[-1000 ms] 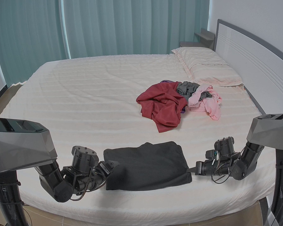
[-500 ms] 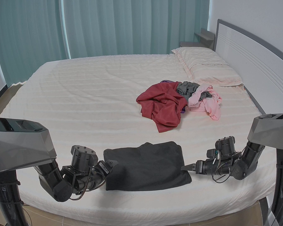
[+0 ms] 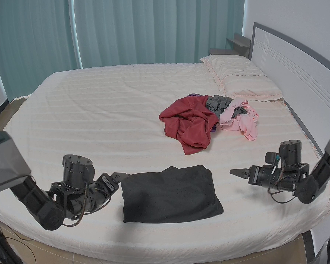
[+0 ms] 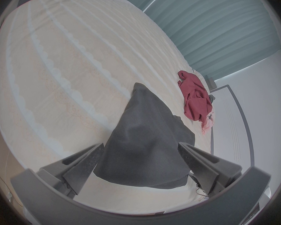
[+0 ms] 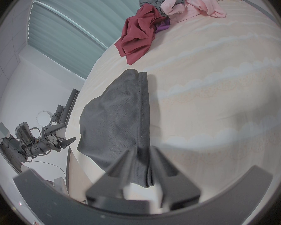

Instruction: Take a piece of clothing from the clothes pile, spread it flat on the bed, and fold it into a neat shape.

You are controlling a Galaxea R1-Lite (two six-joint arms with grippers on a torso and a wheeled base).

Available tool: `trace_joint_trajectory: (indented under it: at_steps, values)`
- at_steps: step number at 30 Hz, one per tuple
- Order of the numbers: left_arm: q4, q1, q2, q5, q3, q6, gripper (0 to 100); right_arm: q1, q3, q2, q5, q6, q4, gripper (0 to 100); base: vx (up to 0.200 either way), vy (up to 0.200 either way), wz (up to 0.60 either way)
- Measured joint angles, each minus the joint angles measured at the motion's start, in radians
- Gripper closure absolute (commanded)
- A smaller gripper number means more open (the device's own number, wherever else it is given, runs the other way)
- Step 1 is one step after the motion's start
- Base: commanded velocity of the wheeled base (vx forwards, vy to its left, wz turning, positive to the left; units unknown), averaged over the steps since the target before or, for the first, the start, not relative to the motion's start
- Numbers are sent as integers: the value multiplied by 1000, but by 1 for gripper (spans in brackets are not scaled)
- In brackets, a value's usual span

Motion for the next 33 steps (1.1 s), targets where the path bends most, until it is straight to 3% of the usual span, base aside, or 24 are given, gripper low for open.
trace_joint_trajectory:
  at_steps: [6,19,25,33]
  values:
    - [125,19,-214,60,18,51,0,-7,121,-267,-51,-24,1,0,0,0,0]
    - [365,38,-834,284,134,216,0,-15,370,-816,-172,-93,87,0,0,0,0]
    - [565,77,-1109,329,157,261,0,-26,442,-1077,-199,-120,263,0,0,0,0]
    - [789,237,-1461,354,168,426,0,-124,468,-1437,-201,-195,697,0,0,0,0]
